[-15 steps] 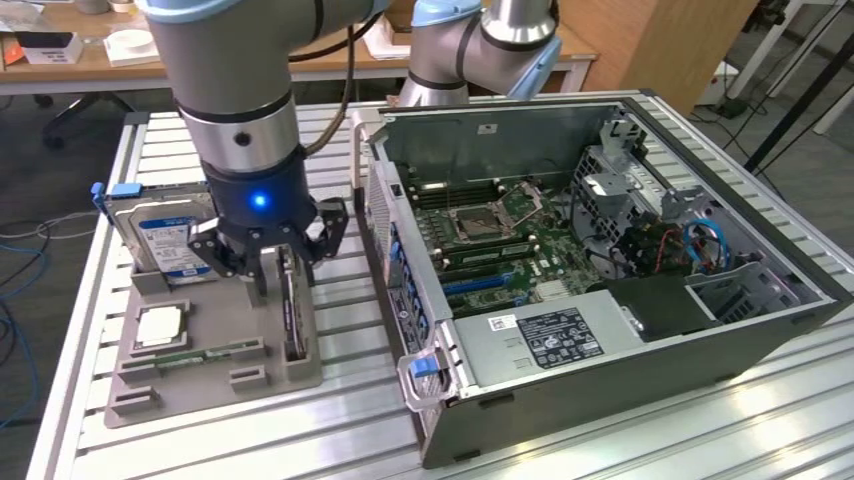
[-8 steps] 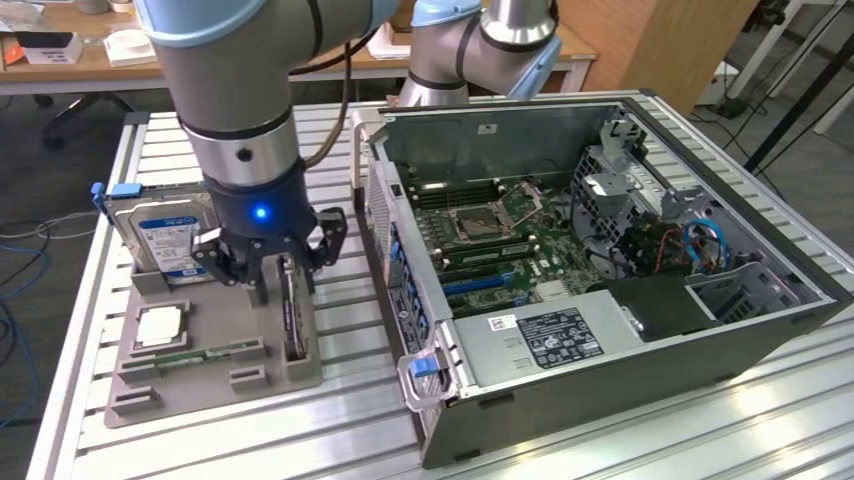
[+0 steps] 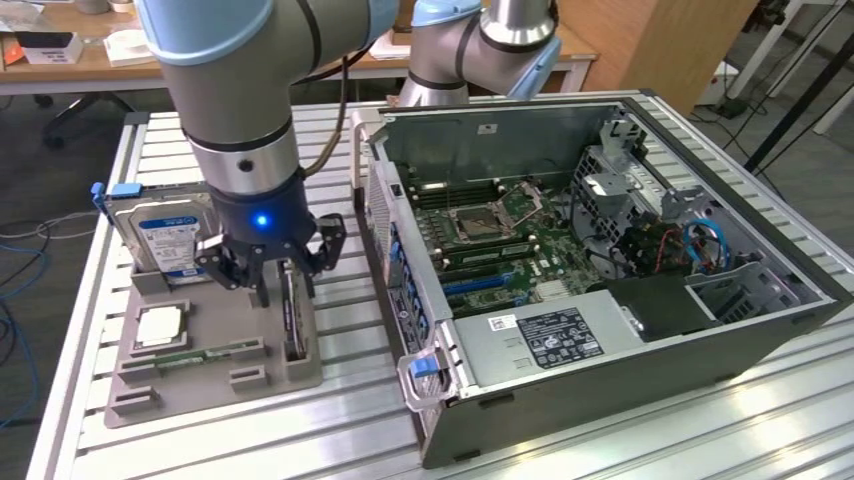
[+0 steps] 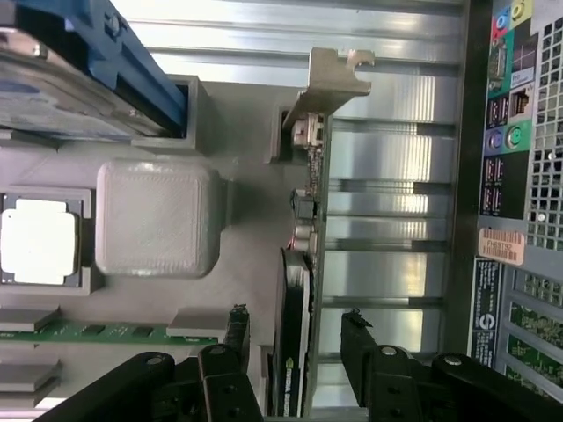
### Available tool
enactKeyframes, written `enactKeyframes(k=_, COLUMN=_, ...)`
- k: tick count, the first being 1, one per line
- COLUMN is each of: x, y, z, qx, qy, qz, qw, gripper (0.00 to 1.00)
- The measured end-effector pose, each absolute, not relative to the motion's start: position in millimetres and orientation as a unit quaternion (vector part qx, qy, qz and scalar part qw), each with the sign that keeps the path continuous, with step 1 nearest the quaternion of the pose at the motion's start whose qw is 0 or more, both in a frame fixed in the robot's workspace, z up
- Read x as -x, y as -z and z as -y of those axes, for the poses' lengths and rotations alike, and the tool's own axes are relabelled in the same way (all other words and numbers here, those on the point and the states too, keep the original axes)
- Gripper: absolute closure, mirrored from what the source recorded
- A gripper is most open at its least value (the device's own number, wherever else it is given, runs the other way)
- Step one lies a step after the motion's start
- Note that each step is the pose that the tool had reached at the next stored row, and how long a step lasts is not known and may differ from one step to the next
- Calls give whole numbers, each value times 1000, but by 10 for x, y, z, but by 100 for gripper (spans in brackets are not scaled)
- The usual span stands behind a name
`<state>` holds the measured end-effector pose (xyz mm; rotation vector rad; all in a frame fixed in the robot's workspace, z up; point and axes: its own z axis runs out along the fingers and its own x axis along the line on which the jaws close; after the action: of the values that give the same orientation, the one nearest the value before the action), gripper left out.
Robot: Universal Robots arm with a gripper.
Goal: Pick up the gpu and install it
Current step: 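Pick up the gpu and move the gpu toward the slot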
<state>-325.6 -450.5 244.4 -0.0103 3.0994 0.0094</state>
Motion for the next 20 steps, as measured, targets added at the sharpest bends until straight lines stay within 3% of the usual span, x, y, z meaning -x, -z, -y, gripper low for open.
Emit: enactKeyframes(k=20, x=3271, y=-2397, z=4488, qx=-17, qy=-2, qz=-1000, qw=21, gripper=46)
